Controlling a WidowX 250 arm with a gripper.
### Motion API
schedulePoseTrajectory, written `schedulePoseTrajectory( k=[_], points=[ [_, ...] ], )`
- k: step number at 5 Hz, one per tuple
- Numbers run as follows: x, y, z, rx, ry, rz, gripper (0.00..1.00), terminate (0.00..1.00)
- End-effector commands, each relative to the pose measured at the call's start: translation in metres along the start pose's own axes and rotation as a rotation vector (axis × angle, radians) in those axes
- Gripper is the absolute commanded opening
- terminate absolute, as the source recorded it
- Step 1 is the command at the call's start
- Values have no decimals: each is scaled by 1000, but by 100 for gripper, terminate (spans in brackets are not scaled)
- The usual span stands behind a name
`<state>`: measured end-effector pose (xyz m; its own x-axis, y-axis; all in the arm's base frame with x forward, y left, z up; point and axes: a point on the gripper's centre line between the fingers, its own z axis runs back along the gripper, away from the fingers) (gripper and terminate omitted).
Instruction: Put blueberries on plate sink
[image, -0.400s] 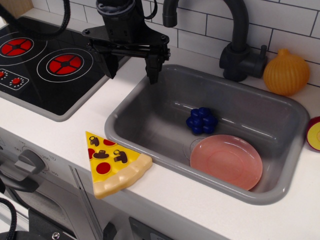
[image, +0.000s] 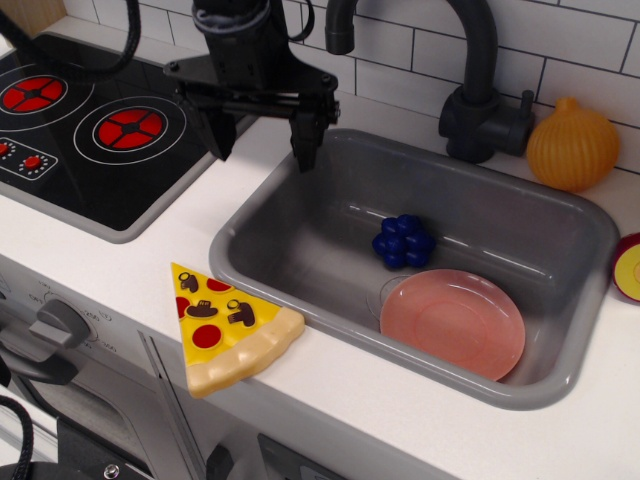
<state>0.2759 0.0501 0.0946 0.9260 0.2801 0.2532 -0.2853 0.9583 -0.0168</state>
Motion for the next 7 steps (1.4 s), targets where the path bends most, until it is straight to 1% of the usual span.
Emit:
schedulePoseTrajectory(
  k=[1, 2, 3, 4, 5, 7],
  points=[
    [-9, -52, -19, -21, -48, -81, 100, 0],
    [-16, -78, -36, -49, -94, -155, 100, 0],
    [-7, -95, -50, -61, -147, -132, 100, 0],
    [3, -100, -56, -52, -186, -99, 100, 0],
    [12, -103, -64, -39, -198, -80, 100, 0],
    [23, -95, -76, -14, -209, -40, 100, 0]
  ],
)
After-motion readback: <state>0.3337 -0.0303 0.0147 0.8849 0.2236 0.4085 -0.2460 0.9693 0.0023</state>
